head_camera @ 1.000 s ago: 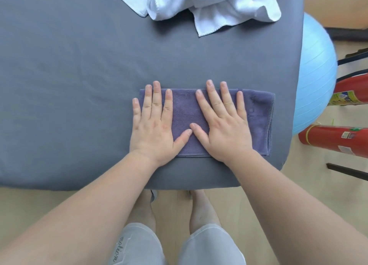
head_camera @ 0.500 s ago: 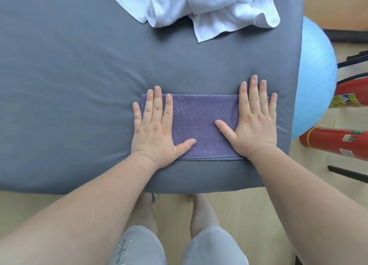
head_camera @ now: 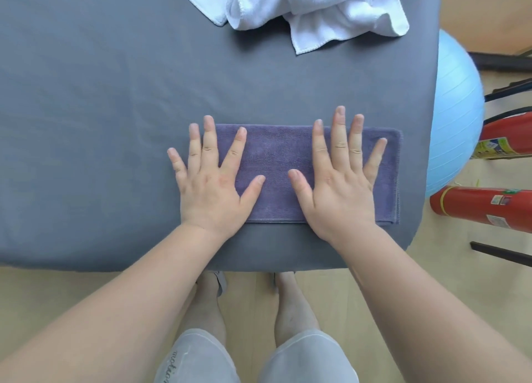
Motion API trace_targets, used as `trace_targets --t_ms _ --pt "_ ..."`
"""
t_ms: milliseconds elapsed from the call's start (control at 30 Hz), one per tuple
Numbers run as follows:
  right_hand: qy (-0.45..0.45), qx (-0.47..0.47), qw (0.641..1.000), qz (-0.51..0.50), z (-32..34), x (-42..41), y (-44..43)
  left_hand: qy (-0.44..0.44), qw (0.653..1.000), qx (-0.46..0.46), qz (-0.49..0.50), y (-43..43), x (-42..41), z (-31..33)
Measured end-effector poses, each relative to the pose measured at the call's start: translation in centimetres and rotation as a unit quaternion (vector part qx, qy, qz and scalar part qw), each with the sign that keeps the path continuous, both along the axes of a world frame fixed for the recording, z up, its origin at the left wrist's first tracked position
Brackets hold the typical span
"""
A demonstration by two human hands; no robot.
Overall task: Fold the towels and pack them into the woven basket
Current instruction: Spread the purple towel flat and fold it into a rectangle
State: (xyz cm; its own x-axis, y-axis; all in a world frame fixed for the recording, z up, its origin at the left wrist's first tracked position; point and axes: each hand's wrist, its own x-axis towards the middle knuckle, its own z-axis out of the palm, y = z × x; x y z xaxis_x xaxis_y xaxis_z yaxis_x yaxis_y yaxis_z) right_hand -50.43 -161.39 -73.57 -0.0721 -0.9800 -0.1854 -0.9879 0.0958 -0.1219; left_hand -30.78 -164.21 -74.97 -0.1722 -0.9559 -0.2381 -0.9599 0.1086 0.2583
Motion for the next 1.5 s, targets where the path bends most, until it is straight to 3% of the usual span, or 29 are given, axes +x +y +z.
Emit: trace_targets --t_ms 167,333,700,867,933,1033,1167,1233,1333,1500 --pt "0.004 0.047 0.999 -0.019 -2.1 1.9 0.8 0.088 0.978 0.002 0.191 0.4 -0.1 1.3" --pt "0.006 0.051 0.998 -0.02 -2.7 2.1 0.8 0.102 0.969 0.016 0.224 -1.2 0.3 1.9" --pt "0.017 0.089 0.996 -0.024 -3.0 2.2 0.4 0.173 0.92 0.14 0.321 -4.3 0.0 2.3" --pt "0.011 0.104 0.994 -0.02 -3.1 2.1 0.2 0.327 0.835 0.171 0.407 -4.1 -1.0 3.7" --pt "0.008 0.111 0.994 -0.018 -3.1 2.0 0.1 0.346 0.821 0.186 0.415 -3.9 -1.0 4.0" --pt "0.006 0.123 0.992 -0.017 -3.1 2.0 -0.1 0.338 0.839 0.187 0.384 -3.6 -0.7 4.4" --pt "-0.014 0.133 0.991 -0.013 -2.7 1.6 -0.1 0.277 0.913 0.137 0.268 -3.4 -0.8 5.3" --pt "-0.045 0.131 0.99 -0.007 -2.2 1.1 -0.1 0.281 0.916 0.114 0.261 -3.6 -1.2 6.2" --pt "-0.159 0.1 0.982 -0.012 -0.8 -0.2 0.2 0.31 0.905 0.091 0.276 -3.9 -2.0 7.8" --pt "-0.212 -0.035 0.954 -0.211 1.5 -3.8 2.1 0.331 0.919 0.055 0.208 -3.7 -6.4 9.5"
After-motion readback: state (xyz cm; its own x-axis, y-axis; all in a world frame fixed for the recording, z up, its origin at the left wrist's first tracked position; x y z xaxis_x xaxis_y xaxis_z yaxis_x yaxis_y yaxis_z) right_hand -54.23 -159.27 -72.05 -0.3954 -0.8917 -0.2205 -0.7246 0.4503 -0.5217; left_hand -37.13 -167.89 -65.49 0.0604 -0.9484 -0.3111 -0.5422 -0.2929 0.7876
